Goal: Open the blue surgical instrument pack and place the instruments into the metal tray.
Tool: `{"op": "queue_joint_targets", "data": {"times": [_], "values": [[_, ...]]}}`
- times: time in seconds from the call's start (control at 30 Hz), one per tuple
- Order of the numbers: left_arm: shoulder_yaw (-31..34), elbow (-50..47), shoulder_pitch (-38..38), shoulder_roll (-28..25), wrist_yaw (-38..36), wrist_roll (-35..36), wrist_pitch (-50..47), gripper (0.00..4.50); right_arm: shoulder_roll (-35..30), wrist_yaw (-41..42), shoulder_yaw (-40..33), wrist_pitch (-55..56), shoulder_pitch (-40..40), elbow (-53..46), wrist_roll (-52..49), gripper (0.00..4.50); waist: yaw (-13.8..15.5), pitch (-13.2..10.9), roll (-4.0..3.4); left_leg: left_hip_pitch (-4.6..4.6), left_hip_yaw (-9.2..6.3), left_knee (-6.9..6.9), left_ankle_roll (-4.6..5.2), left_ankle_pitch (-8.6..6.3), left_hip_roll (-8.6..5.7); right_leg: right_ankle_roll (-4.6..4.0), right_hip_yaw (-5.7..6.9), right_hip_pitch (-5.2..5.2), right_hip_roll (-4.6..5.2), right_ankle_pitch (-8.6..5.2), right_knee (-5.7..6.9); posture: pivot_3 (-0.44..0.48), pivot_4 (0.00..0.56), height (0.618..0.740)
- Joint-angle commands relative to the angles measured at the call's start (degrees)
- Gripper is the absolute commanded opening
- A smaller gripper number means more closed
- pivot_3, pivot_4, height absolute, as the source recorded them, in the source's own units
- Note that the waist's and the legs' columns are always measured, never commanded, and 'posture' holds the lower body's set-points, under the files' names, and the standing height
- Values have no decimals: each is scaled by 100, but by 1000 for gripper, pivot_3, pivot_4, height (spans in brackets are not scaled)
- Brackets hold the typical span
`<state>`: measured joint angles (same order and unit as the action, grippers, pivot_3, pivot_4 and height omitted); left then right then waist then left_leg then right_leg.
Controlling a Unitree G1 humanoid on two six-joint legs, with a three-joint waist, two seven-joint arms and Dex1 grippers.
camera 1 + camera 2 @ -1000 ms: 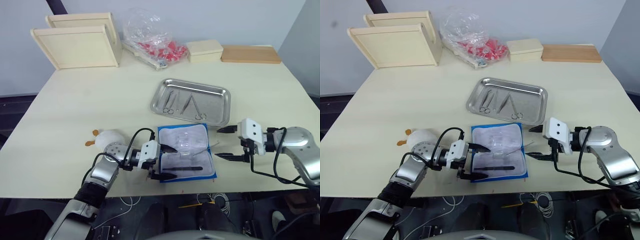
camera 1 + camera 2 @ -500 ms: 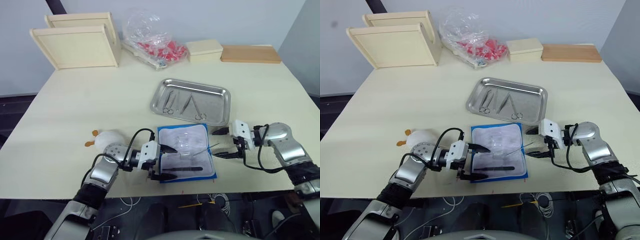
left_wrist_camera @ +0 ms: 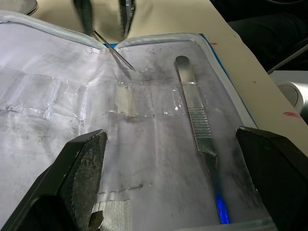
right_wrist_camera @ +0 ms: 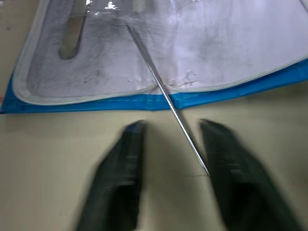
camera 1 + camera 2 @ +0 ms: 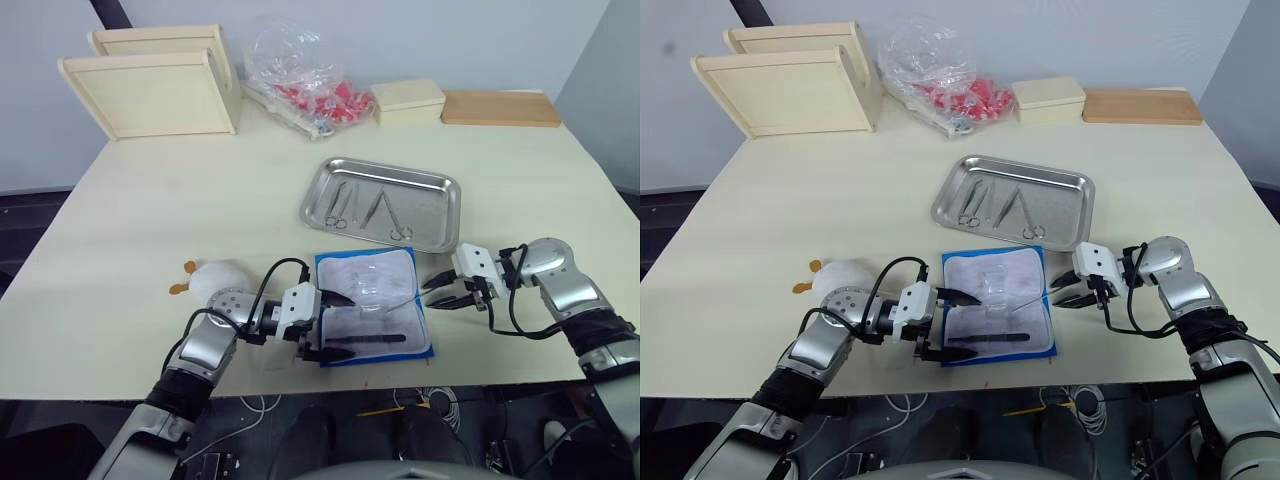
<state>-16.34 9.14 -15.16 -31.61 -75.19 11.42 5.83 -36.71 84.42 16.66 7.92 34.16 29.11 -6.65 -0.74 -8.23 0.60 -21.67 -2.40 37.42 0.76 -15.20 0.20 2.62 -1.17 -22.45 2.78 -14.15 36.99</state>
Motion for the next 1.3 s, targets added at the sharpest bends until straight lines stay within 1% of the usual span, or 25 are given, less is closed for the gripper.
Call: {"op": "queue_joint_targets", "data": {"times": [0.03,0.2,0.33,0.47,0.77,0.97,1.03,1.1,1.23,1.3], "values": [[-261,145,216,-58,-69,-211,-157,4500,-67,-38,-17,-10,-142,53,134,37,-2,0,1,2,4,0,1,0,0,1,-4,0,0,0,0,0,150,740],[-285,167,186,-51,-77,-220,-157,4500,-101,-79,-119,-11,-230,11,73,37,0,1,2,5,31,8,21,-12,0,15,-27,0,5,9,-4,0,150,740],[-300,177,172,-45,-77,-221,-158,4500,-78,-44,-325,-151,-323,-318,-194,37,15,1,2,3,39,12,27,-16,-1,24,-34,0,10,14,-10,0,150,740],[-313,183,169,-42,-76,-218,-158,4500,-161,-67,-414,-137,-380,-596,-234,37,16,0,1,0,39,11,34,-20,-2,24,-34,-2,13,14,-14,0,150,740],[-341,212,176,0,-65,-219,-137,4500,-482,-105,-699,-535,-515,-1742,-549,37,35,-1,-2,-6,41,12,41,-24,-9,27,-32,-4,24,14,-19,0,150,740],[-349,234,194,28,-50,-228,-110,4500,-764,-221,-896,-857,-464,-2546,-716,37,58,-2,-3,-6,40,13,41,-24,-9,27,-29,-4,24,14,-18,0,150,740],[-353,244,197,39,-49,-229,-102,4500,-648,-702,-1133,-1467,-344,-2866,-953,37,65,-2,-3,-6,39,13,41,-24,-9,28,-28,-4,24,14,-18,0,150,740],[-353,263,189,50,-47,-230,-97,4500,-551,-1121,-1292,-1854,-268,-3081,-1039,37,70,-2,-3,-7,39,13,41,-24,-9,27,-29,-5,24,14,-18,0,150,740],[-368,297,179,78,-40,-243,-76,4500,-347,-2019,-1444,-2723,-195,-3345,-1031,37,128,-1,-1,-8,37,13,41,-25,-9,27,-26,-5,24,14,-19,0,150,740],[-385,319,171,103,-35,-250,-62,4500,-166,-2540,-1451,-3379,-68,-3415,-1014,37,154,-1,-1,-10,38,13,41,-25,-9,27,-26,-7,24,13,-20,0,150,740]]}}
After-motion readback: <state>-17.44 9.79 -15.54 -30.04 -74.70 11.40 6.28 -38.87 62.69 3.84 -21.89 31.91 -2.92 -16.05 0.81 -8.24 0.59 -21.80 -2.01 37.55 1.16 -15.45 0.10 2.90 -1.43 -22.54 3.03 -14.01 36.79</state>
